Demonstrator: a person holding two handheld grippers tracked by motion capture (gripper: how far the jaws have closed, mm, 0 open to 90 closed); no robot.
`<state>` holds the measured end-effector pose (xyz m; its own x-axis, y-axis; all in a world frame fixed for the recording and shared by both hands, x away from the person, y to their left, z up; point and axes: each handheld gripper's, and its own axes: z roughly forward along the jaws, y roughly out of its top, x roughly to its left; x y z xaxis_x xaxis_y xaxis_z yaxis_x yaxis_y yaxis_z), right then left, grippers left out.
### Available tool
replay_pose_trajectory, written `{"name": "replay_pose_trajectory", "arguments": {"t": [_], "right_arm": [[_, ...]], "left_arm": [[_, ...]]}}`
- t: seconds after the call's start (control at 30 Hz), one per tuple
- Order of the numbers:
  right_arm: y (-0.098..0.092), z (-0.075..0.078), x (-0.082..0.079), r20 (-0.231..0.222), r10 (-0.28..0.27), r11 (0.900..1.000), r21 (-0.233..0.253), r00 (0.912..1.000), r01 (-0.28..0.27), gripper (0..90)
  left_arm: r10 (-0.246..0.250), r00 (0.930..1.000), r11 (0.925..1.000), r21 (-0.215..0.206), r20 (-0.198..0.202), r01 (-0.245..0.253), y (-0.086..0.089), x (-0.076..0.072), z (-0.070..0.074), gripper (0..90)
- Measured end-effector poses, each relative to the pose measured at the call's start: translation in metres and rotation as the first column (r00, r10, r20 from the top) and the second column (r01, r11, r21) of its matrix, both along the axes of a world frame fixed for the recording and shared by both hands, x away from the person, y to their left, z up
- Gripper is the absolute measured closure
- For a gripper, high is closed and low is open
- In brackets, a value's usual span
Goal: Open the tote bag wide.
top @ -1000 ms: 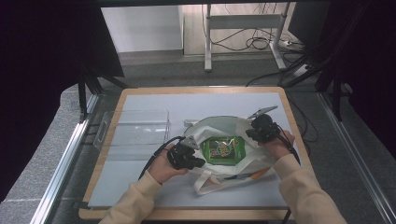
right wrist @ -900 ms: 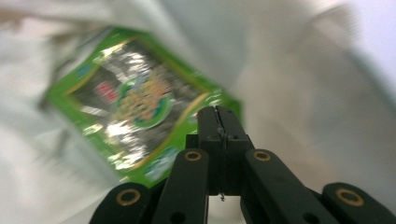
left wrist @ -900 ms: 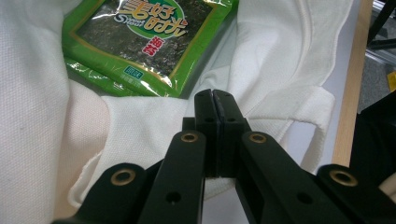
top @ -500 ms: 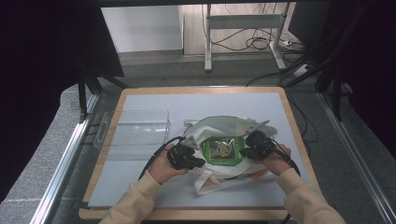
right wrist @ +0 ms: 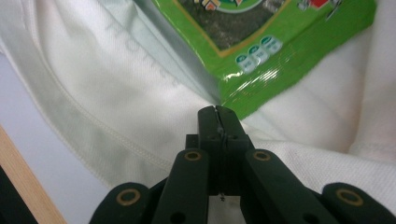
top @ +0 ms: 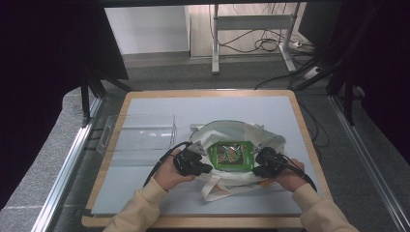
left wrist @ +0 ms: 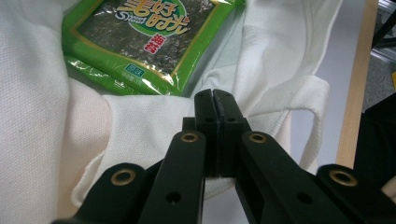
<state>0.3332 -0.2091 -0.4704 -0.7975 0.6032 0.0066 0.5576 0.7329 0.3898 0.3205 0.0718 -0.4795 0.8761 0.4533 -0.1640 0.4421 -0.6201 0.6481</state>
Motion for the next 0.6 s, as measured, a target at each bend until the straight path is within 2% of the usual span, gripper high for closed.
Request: {"name": "replay_pose_trajectory", "arguments": {"t": [0.3, 0.6], "right_arm": [[0.000, 0.004, 0.001, 0.010, -0.006, 1.000, 0.018, 0.9999, 0.006, 89.6], [0.003, 0.025, 0.006, 0.074, -0.048, 0.992, 0.117, 0.9961, 0.039, 89.5]], "left_arm": [[-0.001, 1.0000, 1.0000, -0.002, -0.002, 0.001, 0.001, 0.000, 0.000, 89.9], [-0.002, 1.0000, 0.9999, -0.011, -0.001, 0.002, 0.001, 0.000, 0.001, 89.8]]}}
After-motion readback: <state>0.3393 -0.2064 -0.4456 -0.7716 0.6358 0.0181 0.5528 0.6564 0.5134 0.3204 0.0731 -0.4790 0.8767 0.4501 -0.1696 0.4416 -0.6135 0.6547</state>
